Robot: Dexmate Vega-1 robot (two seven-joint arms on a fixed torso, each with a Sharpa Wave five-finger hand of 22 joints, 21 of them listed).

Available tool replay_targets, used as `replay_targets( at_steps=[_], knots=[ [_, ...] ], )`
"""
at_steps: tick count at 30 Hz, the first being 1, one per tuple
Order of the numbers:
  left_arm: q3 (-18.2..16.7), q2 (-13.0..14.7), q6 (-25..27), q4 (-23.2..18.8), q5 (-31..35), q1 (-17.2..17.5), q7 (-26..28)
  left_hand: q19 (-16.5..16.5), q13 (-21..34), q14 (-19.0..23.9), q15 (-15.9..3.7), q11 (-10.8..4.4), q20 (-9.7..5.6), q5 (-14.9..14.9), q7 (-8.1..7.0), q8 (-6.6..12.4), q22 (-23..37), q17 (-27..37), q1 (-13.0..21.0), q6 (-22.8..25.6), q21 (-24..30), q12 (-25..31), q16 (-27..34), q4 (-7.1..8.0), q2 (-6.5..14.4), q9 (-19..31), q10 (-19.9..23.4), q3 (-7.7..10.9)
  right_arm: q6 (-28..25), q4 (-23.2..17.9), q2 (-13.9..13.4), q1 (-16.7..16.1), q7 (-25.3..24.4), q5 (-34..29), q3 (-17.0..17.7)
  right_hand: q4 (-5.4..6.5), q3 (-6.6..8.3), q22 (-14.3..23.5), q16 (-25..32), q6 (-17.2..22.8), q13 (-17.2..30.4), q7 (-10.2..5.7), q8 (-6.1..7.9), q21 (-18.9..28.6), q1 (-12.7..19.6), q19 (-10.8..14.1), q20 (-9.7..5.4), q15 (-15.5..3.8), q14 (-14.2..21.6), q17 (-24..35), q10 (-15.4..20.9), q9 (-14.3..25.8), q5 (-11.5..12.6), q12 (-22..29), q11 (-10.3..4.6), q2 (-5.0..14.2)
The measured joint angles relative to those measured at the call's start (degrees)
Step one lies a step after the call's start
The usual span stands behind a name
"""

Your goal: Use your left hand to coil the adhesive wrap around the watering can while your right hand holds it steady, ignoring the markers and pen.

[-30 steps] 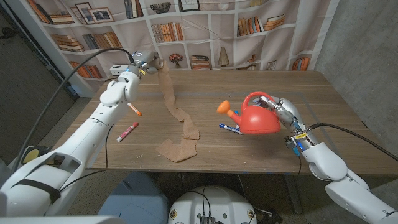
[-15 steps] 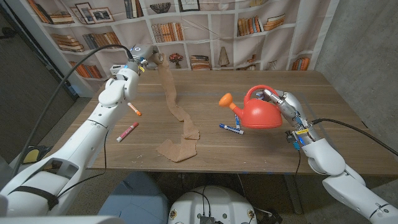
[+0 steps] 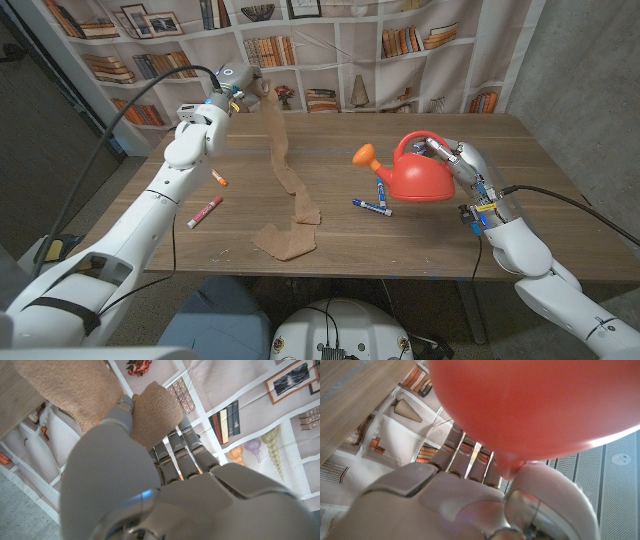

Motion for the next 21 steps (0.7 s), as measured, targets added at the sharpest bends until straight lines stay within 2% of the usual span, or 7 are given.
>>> replay_targets(
  at_steps=[11, 15, 21],
  knots=[
    [-0.14, -2.42, -2.42, -0.18, -1.15, -1.67, -0.08, -0.31, -0.14, 0.53, 0.12, 0.0, -0.31, 0.0, 0.02, -0.01, 0.0, 1.15, 0.01, 0.01, 1.16, 0.0, -0.19, 0.01, -0.01, -0.35, 0.0, -0.48, 2.11, 0.91, 0.2, 1.14, -1.28, -0.49, -0.92, 0.16, 0.16, 0.01, 0.0, -0.01, 0.09, 0.01, 0.01, 0.21, 0.01, 0.0, 0.0, 0.0, 0.0, 0.14, 0.13, 0.0, -0.01, -0.01, 0.14, -0.01],
    [-0.5, -3.5, -3.49, -0.15, -5.0, -2.31, -0.89, -0.57, -0.2, 0.53, 0.12, 0.0, -0.05, 0.0, 0.23, -0.04, 0.0, 2.56, 0.01, 0.22, 1.55, 0.22, -0.57, 0.01, -0.01, -0.4, 0.0, -0.48, 2.44, 0.68, 0.17, 1.06, -2.03, -0.76, -0.96, 0.16, 0.16, 0.01, 0.0, -0.01, 0.24, 0.01, 0.01, 0.44, 0.01, 0.01, 0.0, 0.0, 0.0, 0.15, 0.13, 0.01, -0.01, -0.01, 0.13, -0.01],
    [-0.5, -4.4, -4.04, 0.21, -7.36, -3.02, -1.04, -0.61, -0.21, 0.52, 0.11, 0.0, 0.0, 0.0, 0.23, -0.05, 0.0, 2.83, 0.02, 0.22, 2.12, 0.23, -0.64, 0.01, -0.02, -0.57, 0.0, -0.48, 2.5, -0.05, -0.06, 1.0, -2.89, -1.17, -0.96, 0.0, 0.33, 0.01, 0.0, -0.02, 0.13, 0.02, 0.01, 0.44, 0.01, -0.31, 0.32, 0.11, 0.1, 0.14, 0.13, 0.01, -0.02, -0.02, 0.13, -0.01]
  ],
)
